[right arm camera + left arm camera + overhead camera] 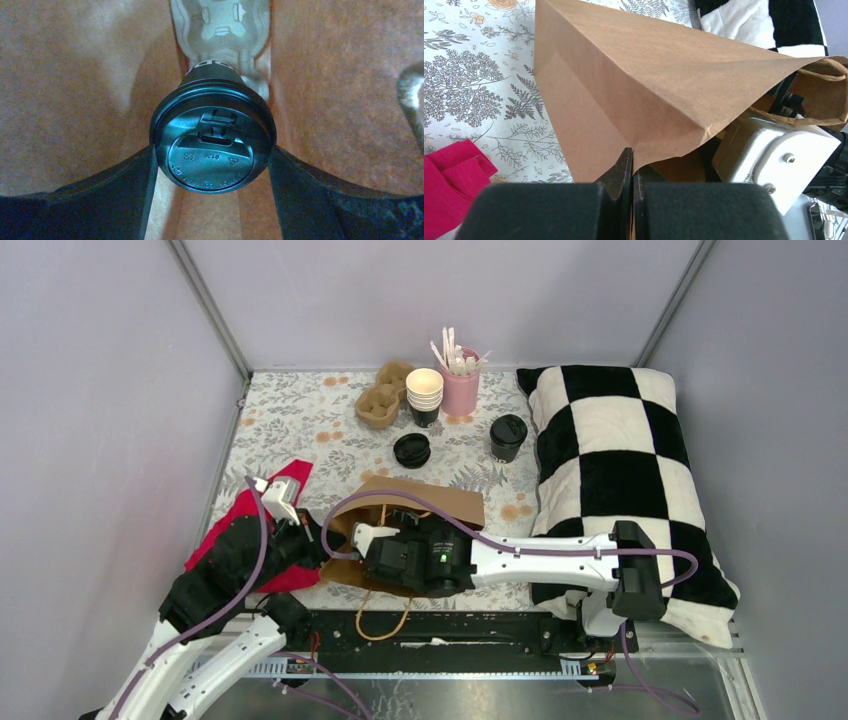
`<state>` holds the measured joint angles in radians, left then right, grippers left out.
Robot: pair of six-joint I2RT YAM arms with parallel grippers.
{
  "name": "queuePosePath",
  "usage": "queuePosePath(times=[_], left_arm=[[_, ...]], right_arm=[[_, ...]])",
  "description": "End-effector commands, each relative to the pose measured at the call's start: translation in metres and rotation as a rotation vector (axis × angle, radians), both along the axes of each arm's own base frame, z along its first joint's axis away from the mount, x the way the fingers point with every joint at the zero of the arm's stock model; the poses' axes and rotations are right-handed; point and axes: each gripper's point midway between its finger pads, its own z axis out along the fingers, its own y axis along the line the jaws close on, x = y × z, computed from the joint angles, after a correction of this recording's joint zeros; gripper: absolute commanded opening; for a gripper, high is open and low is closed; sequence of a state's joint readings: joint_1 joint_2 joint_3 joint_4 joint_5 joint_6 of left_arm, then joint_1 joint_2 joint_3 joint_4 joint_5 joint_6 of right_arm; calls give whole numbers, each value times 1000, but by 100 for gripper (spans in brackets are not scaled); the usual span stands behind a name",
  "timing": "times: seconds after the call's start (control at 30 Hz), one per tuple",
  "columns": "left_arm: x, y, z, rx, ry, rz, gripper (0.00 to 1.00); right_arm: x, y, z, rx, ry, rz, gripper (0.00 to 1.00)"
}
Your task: Pack the takeout coffee
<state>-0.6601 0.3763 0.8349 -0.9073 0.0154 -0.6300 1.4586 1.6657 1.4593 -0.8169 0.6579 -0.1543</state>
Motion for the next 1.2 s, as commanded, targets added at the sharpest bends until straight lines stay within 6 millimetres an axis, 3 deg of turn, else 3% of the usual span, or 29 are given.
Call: queuePosePath(times=[0.0, 0.27, 0.43, 0.7, 0.97, 1.17], left_arm=[[-3, 0, -11, 20, 34, -6, 0], [2, -1, -4, 19, 18, 3, 0], [20, -6, 26, -15, -54, 38, 0], [29, -13, 36, 3, -33, 34, 0], [18, -8, 26, -4, -20, 27, 0], [20, 3, 26, 46, -44, 58, 0]], right_arm=[[18, -10, 20, -27, -71, -44, 61], [24, -20, 10, -77, -30, -19, 61], [14, -2, 3, -31, 56, 47, 60], [13, 30, 16, 47, 101, 158, 60], [40, 48, 22, 118, 11, 131, 60], [45, 34, 16, 48, -19, 124, 60]])
